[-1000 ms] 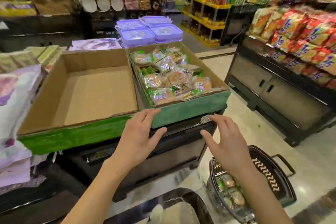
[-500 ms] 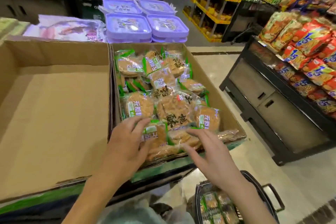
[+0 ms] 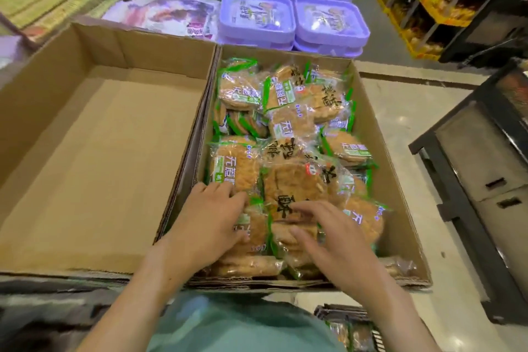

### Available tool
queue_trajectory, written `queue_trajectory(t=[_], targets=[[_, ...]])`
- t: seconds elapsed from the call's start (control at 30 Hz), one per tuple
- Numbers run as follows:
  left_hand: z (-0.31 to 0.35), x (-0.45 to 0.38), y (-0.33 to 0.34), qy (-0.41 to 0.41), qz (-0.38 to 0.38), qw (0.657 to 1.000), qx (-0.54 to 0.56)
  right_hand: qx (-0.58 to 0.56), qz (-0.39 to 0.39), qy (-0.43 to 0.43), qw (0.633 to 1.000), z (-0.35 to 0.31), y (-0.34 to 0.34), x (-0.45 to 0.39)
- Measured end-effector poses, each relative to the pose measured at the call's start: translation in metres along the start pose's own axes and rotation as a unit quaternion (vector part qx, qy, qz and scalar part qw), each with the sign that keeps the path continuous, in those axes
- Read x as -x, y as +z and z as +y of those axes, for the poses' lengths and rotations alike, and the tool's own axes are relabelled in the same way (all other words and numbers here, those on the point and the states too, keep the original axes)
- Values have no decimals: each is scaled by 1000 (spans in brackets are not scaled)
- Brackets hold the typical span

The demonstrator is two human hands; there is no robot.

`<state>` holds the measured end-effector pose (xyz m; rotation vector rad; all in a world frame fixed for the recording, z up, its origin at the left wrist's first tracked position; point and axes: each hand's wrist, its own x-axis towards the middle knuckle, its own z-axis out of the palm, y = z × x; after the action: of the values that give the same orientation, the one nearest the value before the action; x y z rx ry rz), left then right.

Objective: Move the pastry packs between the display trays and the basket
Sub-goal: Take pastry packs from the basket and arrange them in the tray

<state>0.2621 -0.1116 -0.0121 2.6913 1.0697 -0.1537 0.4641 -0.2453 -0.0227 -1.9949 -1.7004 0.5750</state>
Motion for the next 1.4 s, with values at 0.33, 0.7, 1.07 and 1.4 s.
queue_trajectory(t=[0.33,0.7,1.07,1.4], targets=[[-5,38,-23,-171,267,853,415,-13,9,-52,999,1,-14,-44],[-12,50,-15,-260,325,549,725,244,-125,-99,957,-69,5,-159],[-26,41,-25,-233,289,563,738,-24,-101,-53,993,-80,-3,-150],[2,14,-44,-105,158,610,769,-554,341,143,746,-31,-51,-3]])
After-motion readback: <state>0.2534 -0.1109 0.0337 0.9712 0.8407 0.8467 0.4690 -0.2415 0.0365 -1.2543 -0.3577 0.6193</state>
